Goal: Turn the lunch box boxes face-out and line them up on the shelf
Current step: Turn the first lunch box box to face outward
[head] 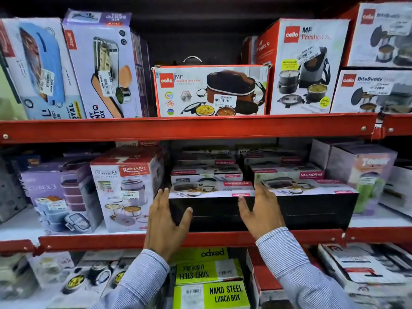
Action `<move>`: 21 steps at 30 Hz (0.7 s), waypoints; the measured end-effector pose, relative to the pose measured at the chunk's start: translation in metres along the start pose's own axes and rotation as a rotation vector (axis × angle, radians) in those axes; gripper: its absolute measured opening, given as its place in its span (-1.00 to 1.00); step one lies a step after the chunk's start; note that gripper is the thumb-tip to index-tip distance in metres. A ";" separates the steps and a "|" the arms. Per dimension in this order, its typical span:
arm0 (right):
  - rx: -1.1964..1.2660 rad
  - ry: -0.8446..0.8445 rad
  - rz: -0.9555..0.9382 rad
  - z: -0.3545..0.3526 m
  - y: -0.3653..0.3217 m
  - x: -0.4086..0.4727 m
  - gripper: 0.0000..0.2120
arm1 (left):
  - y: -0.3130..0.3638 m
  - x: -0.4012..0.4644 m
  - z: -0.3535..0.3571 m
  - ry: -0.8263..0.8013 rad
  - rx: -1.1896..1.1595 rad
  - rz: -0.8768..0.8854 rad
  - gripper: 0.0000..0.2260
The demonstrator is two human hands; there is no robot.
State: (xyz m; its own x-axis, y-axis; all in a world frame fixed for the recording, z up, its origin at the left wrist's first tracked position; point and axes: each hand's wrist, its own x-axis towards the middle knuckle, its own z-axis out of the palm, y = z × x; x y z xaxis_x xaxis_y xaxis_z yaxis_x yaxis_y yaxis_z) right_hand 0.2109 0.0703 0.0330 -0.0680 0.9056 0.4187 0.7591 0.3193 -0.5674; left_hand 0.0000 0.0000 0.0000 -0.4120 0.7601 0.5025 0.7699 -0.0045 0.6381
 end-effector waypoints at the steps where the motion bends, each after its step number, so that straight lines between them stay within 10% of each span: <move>1: -0.004 -0.011 0.020 0.002 0.001 0.002 -0.38 | -0.002 0.004 0.003 -0.006 -0.018 -0.044 -0.27; 8: 0.169 -0.083 0.165 -0.003 0.000 0.011 -0.52 | 0.002 0.020 -0.004 -0.133 -0.281 -0.359 -0.24; 13: 0.409 -0.052 0.211 -0.015 0.010 0.011 -0.44 | -0.001 0.020 -0.022 -0.078 -0.542 -0.297 -0.60; 17: 0.622 0.069 0.214 -0.026 0.012 -0.001 -0.77 | -0.013 0.028 -0.037 -0.010 -0.692 -0.346 -0.32; 21: 0.613 0.119 0.202 -0.025 0.018 -0.004 -0.66 | -0.022 0.026 -0.039 0.014 -0.640 -0.375 -0.60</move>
State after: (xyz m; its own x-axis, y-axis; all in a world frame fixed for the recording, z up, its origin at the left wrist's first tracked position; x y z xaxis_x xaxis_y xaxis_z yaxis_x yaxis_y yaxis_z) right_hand 0.2409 0.0653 0.0392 0.1359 0.9387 0.3167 0.2408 0.2788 -0.9297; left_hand -0.0466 -0.0054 0.0220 -0.6007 0.7768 0.1890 0.1439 -0.1275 0.9813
